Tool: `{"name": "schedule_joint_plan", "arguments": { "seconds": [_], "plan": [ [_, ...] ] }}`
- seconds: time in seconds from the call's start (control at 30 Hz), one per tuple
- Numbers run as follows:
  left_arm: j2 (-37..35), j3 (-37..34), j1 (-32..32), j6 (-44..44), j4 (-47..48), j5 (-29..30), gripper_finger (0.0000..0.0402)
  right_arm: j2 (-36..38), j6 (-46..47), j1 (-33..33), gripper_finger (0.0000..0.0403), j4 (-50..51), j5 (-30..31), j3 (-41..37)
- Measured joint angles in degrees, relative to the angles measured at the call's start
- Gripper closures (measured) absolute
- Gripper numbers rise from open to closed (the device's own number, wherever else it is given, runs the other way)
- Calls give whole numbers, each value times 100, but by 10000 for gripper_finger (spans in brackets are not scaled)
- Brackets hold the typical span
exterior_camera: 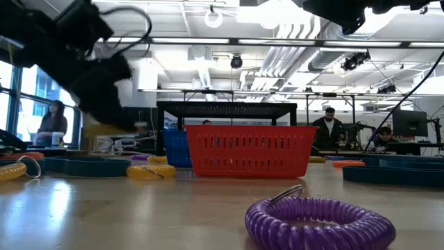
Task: Pick & Place Office Desk Supplies
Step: Put the yellow crayon box into the blue bin
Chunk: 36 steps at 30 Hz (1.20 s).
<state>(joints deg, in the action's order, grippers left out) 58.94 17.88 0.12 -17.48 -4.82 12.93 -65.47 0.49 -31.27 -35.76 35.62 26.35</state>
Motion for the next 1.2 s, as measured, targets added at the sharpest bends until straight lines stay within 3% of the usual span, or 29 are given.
{"name": "schedule_joint_plan", "arguments": {
  "seconds": [0.27,0.47,0.73,1.03,1.2],
  "plan": [
    [-4,628,-232,166,-44,136,236,0,2,0,131,52,0,0],
    [139,701,-227,-88,-754,916,236,-2,2,0,131,50,0,0],
    [1367,902,-227,-451,-1990,1263,236,-2,-16,13,131,45,1,0],
    [2723,2288,-244,-552,-1495,1301,236,0,-70,13,131,56,0,0],
    [3012,2569,-191,-1246,-1034,2054,236,-2,-17,13,131,135,0,0]
  ]
}}
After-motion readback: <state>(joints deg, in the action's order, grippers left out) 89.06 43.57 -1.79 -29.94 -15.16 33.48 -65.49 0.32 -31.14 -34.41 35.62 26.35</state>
